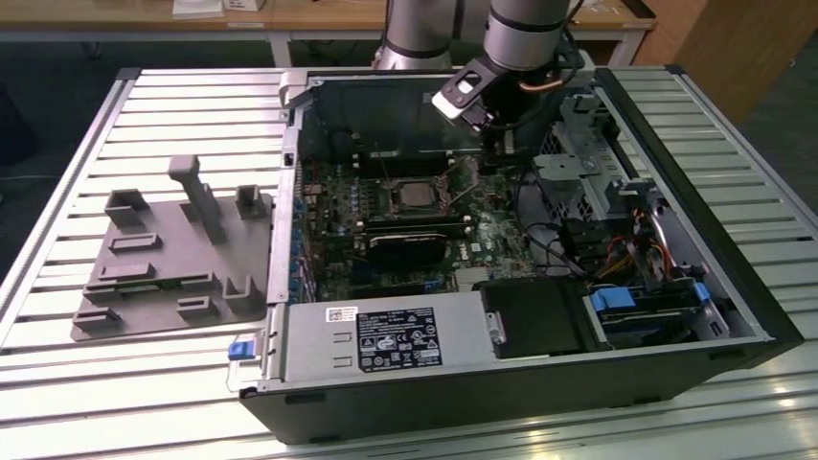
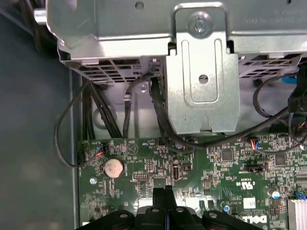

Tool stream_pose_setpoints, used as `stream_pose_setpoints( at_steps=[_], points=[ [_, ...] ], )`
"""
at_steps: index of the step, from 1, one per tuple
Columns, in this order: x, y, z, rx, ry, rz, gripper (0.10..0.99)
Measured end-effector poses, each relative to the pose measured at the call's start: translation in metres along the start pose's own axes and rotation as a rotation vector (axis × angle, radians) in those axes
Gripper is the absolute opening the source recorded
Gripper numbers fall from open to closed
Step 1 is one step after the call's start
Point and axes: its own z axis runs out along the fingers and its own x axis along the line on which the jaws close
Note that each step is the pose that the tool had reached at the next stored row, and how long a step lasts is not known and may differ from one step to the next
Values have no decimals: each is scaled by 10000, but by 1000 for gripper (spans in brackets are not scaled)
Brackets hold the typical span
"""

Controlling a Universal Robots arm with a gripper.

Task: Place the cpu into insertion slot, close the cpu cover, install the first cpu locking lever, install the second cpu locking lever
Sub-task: 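Close the cpu cover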

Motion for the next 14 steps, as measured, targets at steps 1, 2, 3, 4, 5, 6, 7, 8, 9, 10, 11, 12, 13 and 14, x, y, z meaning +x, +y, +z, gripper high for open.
stream_pose_setpoints(
  at_steps=[1,2,3,4,5,6,7,8,9,10,11,12,13,14],
  points=[
    [0,0,0,49,-3,1,102],
    [0,0,1,94,-5,1,102],
    [0,0,0,113,-8,2,102],
    [0,0,0,114,-8,3,102],
    [0,-1,0,116,-8,4,102],
    [0,0,0,118,-7,3,102],
    [0,0,1,119,-7,2,102],
    [0,-1,1,119,-7,2,102],
    [0,-5,1,119,-5,2,102],
    [0,-13,1,119,-5,1,102],
    [-1,-25,1,118,-5,2,102],
    [-2,-37,0,116,-7,2,102],
    [-3,-49,0,113,-6,2,102],
    [-3,-61,0,110,-6,2,102]
  ],
)
